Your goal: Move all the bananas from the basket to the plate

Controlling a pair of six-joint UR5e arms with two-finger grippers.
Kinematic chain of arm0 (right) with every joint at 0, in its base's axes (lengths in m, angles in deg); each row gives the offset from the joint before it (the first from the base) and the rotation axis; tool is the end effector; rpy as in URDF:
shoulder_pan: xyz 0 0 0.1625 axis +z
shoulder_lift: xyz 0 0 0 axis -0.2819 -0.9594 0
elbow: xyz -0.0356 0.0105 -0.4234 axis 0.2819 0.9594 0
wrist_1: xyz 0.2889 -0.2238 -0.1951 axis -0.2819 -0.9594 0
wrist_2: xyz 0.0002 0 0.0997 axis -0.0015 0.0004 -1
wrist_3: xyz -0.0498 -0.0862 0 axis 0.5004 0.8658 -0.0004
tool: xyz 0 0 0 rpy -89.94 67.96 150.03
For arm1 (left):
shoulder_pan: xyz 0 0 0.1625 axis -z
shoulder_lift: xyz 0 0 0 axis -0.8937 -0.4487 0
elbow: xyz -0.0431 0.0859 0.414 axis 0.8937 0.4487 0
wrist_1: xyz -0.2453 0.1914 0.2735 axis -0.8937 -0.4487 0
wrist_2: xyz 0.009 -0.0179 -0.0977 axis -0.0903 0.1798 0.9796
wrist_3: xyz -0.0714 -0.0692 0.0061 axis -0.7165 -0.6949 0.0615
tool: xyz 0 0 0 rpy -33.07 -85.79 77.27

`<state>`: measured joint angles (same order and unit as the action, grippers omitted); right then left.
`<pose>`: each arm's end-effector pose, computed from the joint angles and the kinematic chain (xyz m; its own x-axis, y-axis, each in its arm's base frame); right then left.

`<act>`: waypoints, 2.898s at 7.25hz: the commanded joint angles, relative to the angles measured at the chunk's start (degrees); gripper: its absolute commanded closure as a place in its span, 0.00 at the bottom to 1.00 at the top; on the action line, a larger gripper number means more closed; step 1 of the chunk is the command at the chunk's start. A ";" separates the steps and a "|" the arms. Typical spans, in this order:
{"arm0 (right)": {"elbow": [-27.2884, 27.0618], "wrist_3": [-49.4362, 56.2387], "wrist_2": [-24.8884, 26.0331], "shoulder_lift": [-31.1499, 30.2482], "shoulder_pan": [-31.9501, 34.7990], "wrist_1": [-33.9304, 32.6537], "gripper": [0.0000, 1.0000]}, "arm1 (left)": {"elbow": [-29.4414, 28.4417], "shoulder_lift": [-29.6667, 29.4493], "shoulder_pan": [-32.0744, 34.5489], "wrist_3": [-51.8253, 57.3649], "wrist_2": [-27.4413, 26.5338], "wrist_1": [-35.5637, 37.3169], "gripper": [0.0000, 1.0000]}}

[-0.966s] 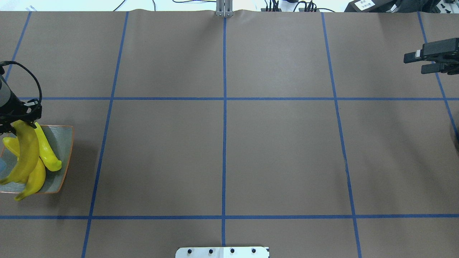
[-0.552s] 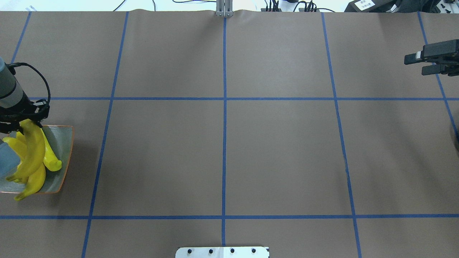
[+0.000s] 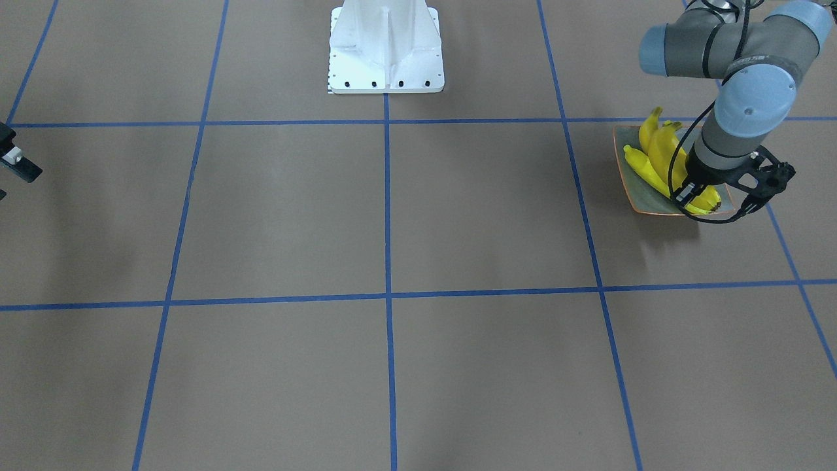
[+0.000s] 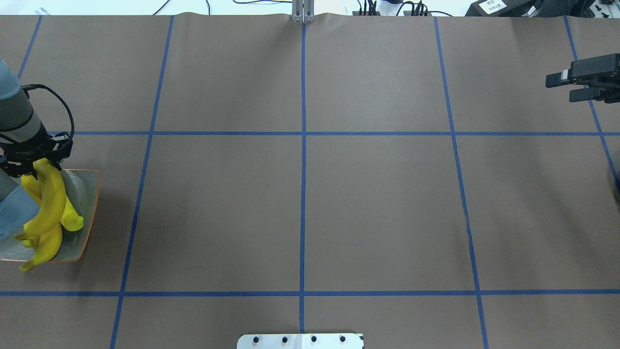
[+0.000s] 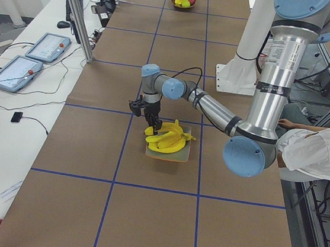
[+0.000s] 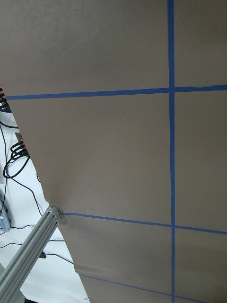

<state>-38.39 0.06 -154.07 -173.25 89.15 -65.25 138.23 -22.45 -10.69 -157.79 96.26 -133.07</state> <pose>-0.0898 -0.4801 0.4121 0.2427 -0.0239 0.9698 -0.3273 0.9391 0.1051 0.2549 -0.4869 0.4847 0.7335 -0.6112 -0.2973 0.5175 0.7858 -0.3387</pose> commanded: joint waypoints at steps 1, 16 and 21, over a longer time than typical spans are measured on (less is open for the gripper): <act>-0.14 -0.03 -0.21 -0.07 0.09 0.00 0.00 | -2.14 -1.61 0.00 0.09 -0.07 -0.08 0.61; 0.39 41.52 5.93 -10.26 11.92 -25.24 0.00 | 11.13 5.76 27.49 56.74 19.26 -0.43 0.00; 0.30 69.81 5.77 -6.06 19.42 -51.81 0.00 | 0.95 7.35 35.06 78.28 22.17 -1.48 0.00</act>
<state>-38.30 65.22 -148.30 -181.15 107.67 -111.58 142.03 -15.52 23.10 -83.84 118.15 -133.83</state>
